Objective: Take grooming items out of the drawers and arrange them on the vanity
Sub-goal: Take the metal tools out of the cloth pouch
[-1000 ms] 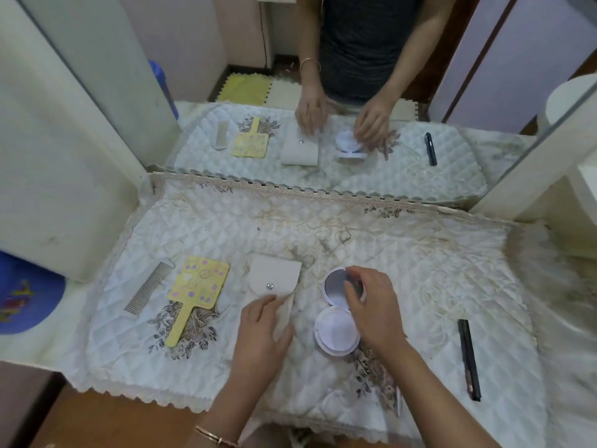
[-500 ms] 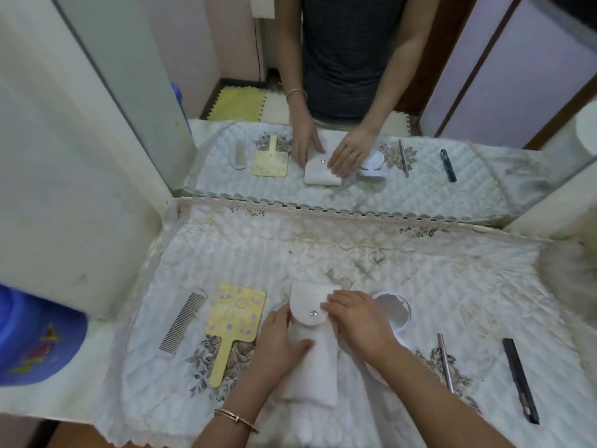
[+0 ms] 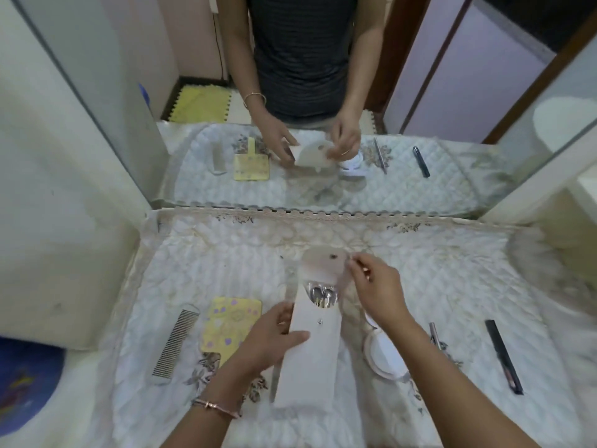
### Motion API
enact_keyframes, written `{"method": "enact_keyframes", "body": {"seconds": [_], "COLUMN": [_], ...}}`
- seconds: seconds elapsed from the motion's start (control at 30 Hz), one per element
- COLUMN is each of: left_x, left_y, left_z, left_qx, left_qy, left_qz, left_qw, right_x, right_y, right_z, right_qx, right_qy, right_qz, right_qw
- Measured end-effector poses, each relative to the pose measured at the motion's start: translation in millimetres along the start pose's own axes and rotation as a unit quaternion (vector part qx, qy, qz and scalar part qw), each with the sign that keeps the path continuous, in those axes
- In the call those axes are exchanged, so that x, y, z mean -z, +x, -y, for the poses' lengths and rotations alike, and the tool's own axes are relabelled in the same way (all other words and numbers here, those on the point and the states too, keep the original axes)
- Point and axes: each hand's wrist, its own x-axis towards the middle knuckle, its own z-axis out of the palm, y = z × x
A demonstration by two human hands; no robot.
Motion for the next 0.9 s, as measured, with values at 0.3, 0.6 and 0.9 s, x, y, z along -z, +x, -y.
{"method": "enact_keyframes", "body": {"seconds": [0.3,0.6,0.9], "left_x": [0.9,-1.0,-3.7], "left_y": [-41.8,-63.6,-70.8], "left_z": [-19.9,-11.6,-8.6], "left_qx": [-0.04,-0.02,-0.008], "left_qy": [-0.095,-0.123,-0.128], "left_qz": [-0.002,-0.031,-0.029], "left_qw": [0.995,0.992,0.991], "right_x": [15.3,14.6,11.9], "right_y": [6.3,-25.8,-31.8], "right_z": [31.1,13.0,7.8], "right_qx": [0.002,0.033,-0.012], "right_qy": [0.13,0.08,0.151], "right_qz": [0.054,0.227,0.26], "right_qw": [0.99,0.97,0.954]}}
